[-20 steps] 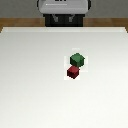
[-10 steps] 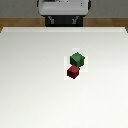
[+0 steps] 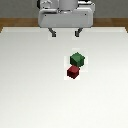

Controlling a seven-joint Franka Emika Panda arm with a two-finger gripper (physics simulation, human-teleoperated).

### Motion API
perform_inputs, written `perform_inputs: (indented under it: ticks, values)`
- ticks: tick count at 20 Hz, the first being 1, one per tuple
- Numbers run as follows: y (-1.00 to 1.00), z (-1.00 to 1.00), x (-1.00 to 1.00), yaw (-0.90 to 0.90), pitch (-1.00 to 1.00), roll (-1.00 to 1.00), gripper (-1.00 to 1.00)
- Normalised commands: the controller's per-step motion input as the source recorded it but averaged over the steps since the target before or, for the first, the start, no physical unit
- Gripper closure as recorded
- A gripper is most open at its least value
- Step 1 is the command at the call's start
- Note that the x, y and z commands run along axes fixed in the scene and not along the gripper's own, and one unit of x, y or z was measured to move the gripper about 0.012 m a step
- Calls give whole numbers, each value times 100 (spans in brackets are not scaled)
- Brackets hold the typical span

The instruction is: Place the red cube on top of the green cube.

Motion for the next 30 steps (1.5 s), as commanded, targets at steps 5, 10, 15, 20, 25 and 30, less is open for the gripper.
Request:
perform_inputs:
  ticks: [5, 10, 15, 20, 25, 30]
  values:
    - [40, 0, 0, -3, 0, 0, -100]
    - [0, 0, 0, -51, 0, 0, -100]
    - [0, 0, 0, -72, 0, 0, -100]
    - [60, 0, 0, 0, 0, 0, -100]
    - [0, 0, 40, 0, 0, 0, -100]
    - [0, 0, 20, 0, 0, 0, -100]
